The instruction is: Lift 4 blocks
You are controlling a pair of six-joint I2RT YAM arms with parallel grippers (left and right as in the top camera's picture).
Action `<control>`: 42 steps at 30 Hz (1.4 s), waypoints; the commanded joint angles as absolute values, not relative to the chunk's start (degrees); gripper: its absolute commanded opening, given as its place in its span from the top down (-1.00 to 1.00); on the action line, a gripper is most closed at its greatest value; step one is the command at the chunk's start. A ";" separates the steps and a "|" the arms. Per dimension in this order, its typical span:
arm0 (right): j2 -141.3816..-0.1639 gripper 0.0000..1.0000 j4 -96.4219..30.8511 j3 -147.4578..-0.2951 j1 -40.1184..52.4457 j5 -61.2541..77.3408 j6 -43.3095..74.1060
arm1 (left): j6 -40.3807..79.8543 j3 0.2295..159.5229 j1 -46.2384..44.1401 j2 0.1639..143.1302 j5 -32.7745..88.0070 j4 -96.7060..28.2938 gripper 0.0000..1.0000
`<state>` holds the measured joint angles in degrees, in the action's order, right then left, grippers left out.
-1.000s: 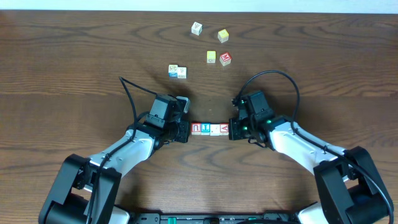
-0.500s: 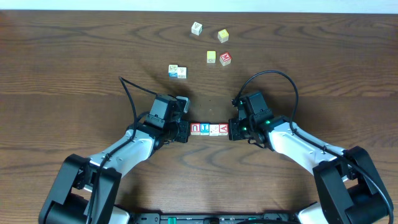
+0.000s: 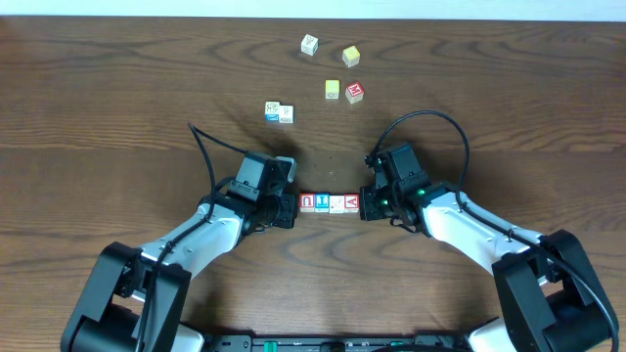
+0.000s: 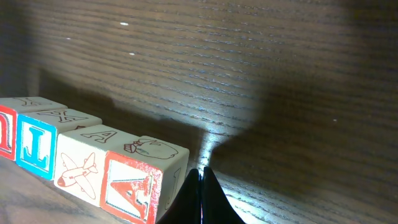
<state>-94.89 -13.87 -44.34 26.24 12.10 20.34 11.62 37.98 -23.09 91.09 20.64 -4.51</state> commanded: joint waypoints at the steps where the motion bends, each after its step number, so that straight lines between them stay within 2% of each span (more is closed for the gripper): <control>1: -95.61 0.97 -13.89 -44.07 26.57 11.33 19.68 | 14.31 37.71 -23.18 91.57 20.23 -4.62 0.86; 6: -95.61 0.97 -13.89 -44.07 26.57 10.98 19.70 | 18.33 37.71 -23.18 91.57 20.27 -3.92 0.85; 42: -95.61 0.98 -12.71 -44.07 26.74 14.02 19.73 | 18.39 37.71 -23.18 91.57 25.08 -3.53 0.86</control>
<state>-94.89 -12.95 -44.34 26.24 12.78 20.34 18.22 37.98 -23.09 91.09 24.10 -3.42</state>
